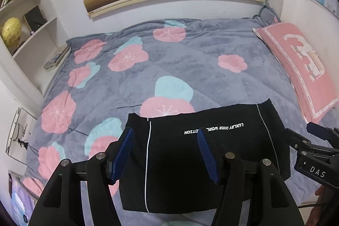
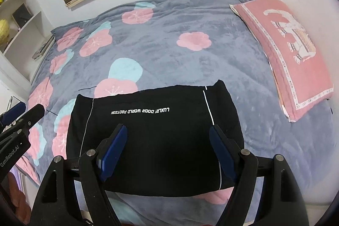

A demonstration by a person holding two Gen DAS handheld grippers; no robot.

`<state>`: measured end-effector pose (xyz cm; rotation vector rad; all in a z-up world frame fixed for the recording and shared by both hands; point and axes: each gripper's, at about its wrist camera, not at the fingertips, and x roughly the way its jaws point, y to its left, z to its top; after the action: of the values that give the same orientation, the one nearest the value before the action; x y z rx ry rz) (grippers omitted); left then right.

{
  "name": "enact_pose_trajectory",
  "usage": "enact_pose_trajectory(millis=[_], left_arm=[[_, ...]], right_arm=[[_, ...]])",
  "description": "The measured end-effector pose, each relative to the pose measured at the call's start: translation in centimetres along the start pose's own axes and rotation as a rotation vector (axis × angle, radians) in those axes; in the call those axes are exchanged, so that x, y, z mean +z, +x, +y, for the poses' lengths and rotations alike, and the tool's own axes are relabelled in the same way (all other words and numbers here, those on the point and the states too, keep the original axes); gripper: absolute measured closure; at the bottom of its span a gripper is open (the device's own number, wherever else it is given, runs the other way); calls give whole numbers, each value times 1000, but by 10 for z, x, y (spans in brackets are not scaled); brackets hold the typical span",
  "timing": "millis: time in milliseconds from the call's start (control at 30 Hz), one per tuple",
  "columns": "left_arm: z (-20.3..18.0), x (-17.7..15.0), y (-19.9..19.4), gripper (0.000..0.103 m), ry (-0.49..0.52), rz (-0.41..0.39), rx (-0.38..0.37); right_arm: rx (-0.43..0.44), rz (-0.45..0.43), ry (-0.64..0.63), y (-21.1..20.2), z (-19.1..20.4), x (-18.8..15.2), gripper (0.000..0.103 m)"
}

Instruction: Fold large clothes

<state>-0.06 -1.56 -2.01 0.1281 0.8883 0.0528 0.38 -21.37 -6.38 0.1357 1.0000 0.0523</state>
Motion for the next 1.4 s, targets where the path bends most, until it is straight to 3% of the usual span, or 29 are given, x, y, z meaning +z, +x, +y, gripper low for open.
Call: enact_pose_trajectory(millis=[633,800,1400], left_arm=[[-7,-6,6,40,25,17,8],[-5,-4,10,40,16,45,-21],[-9,-7,9,40,37,27,26]], right_arm=[[-12,2,-46,2,1,-8,21],[-11,11,-51,5,-2,-8,21],[-13,15,-97,9,7,-10,21]])
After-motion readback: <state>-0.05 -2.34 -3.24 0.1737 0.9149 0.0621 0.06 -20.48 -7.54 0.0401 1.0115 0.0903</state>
